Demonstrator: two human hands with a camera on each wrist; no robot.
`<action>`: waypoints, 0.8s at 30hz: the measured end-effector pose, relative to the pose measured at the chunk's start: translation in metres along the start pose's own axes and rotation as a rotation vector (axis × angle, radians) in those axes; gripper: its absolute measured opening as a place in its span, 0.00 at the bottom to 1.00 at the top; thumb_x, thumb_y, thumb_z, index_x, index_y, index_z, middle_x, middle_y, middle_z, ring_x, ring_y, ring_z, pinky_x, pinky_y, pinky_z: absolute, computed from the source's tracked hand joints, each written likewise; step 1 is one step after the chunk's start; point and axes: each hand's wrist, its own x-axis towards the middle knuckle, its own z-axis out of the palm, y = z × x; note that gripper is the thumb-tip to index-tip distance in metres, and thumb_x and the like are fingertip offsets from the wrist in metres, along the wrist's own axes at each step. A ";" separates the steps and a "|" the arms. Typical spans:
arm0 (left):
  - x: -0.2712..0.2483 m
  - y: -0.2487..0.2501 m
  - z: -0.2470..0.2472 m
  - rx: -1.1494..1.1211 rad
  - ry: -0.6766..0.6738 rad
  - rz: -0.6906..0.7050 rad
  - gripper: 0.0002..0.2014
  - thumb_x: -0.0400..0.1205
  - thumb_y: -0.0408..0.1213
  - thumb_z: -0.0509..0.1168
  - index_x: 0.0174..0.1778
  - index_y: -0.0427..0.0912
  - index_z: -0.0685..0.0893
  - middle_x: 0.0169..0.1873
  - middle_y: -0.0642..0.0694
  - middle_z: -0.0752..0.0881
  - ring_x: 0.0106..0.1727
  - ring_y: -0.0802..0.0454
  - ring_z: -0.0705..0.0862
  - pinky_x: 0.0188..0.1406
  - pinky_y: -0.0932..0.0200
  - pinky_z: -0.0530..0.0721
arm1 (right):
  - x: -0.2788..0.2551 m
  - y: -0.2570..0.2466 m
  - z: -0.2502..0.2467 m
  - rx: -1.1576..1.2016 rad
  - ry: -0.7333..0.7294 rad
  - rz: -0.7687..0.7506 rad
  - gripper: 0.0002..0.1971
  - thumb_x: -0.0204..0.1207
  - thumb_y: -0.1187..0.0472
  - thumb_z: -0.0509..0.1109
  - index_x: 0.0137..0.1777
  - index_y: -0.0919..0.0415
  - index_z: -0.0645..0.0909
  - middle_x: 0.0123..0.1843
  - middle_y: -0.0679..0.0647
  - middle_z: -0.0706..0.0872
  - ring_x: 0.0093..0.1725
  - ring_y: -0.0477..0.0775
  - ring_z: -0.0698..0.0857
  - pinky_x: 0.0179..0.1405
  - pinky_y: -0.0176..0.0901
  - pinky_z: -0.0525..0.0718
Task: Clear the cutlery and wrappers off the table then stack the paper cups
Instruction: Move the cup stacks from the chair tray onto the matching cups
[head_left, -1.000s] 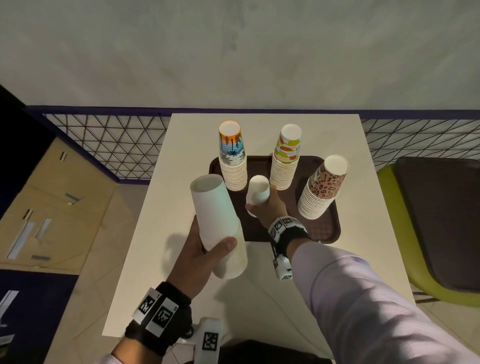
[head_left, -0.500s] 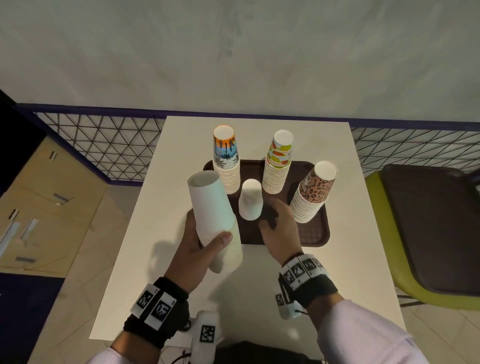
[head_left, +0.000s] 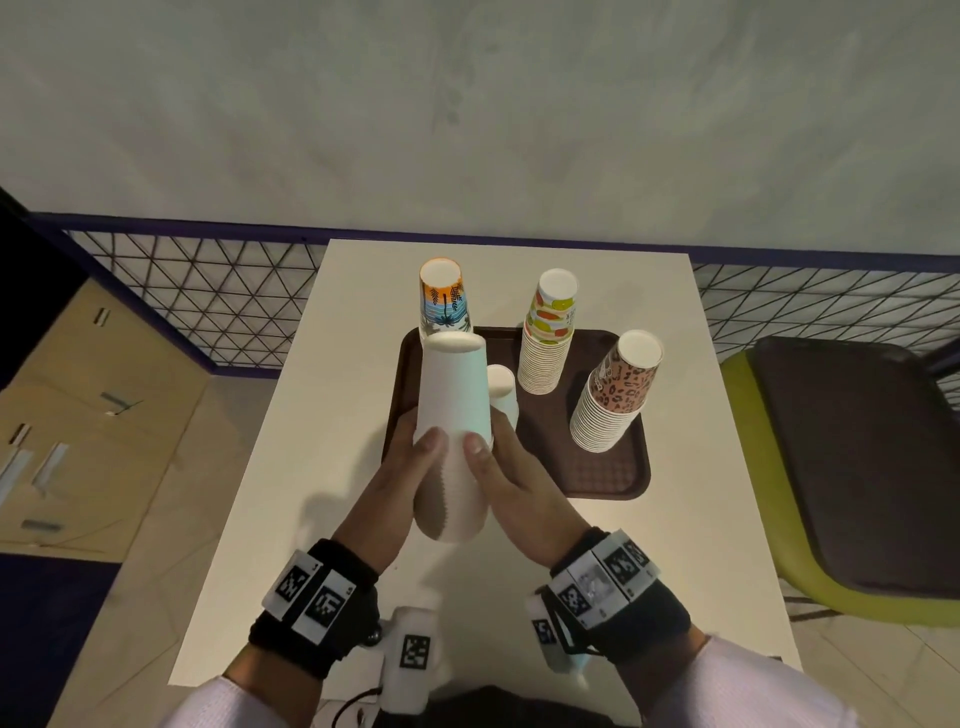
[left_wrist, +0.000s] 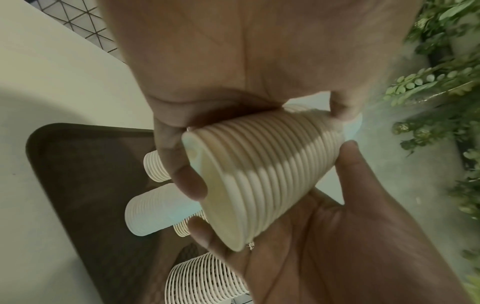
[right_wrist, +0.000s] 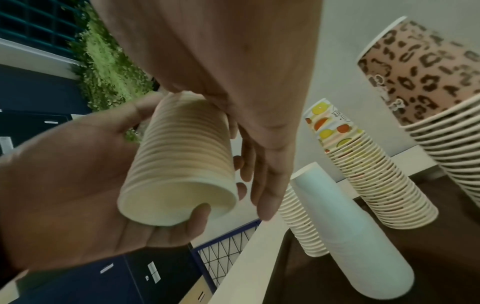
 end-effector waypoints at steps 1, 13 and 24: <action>0.001 0.000 -0.001 -0.026 0.005 -0.016 0.25 0.77 0.69 0.61 0.71 0.72 0.78 0.67 0.55 0.86 0.70 0.54 0.84 0.77 0.37 0.77 | 0.001 0.001 0.000 -0.009 -0.007 0.009 0.28 0.83 0.34 0.58 0.81 0.41 0.65 0.69 0.39 0.85 0.70 0.43 0.84 0.72 0.54 0.82; 0.006 0.000 -0.005 0.049 0.035 -0.003 0.23 0.81 0.70 0.54 0.67 0.69 0.82 0.64 0.57 0.88 0.68 0.59 0.85 0.72 0.48 0.79 | 0.012 0.011 0.000 0.096 0.052 0.075 0.36 0.69 0.46 0.81 0.74 0.38 0.68 0.63 0.45 0.86 0.65 0.50 0.87 0.64 0.65 0.87; 0.013 -0.003 -0.034 0.194 0.196 0.040 0.26 0.77 0.64 0.63 0.71 0.61 0.79 0.66 0.47 0.82 0.62 0.47 0.87 0.51 0.50 0.89 | 0.057 -0.013 -0.040 0.041 0.431 -0.107 0.32 0.77 0.48 0.75 0.76 0.51 0.65 0.65 0.49 0.84 0.65 0.46 0.85 0.69 0.56 0.85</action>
